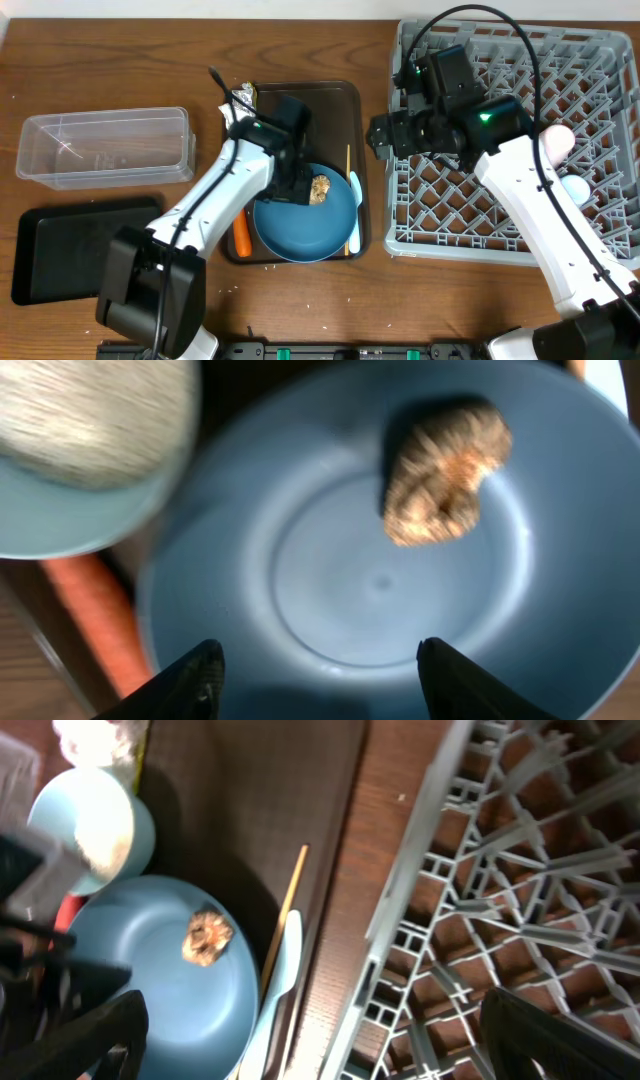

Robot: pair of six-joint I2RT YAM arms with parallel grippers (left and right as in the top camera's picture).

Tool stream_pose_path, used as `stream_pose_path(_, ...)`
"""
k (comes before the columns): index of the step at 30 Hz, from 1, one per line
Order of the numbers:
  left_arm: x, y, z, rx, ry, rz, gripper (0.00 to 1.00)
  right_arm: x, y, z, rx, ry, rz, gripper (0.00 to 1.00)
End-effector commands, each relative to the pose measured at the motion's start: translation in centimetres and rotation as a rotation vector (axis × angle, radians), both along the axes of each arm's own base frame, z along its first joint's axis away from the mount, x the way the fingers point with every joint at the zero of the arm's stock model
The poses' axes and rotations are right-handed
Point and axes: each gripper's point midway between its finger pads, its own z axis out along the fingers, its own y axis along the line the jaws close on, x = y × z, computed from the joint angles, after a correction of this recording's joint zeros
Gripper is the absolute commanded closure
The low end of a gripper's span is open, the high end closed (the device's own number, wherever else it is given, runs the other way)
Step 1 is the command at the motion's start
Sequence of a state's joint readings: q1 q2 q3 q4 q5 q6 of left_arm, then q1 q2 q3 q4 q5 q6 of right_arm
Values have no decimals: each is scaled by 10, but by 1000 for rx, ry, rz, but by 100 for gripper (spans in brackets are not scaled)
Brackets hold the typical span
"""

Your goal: Sort waste into correct bins and load items into the dishwasher rack

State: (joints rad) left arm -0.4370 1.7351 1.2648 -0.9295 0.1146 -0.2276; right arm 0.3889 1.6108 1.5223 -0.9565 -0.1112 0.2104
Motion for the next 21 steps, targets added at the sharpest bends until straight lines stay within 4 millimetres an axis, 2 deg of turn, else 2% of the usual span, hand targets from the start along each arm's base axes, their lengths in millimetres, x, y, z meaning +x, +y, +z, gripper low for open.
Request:
stream_pose_path(1,-3,-5,1,-7,-7,-32,36,4,-13,-2,8,15,-65,1)
stream_pose_path(12,-4,-10,5,-39,-7,-53,36,4,-14,-2,10,17,-67,1)
stream_pose_path(14,-5,-14,11,-71,-14,-61,37,4,-15,-2,7,16,-68,1)
stream_pose_path(21,-5,-11,38,-82,-97,-86,36,7,-16,-2,-3,4,-69,1)
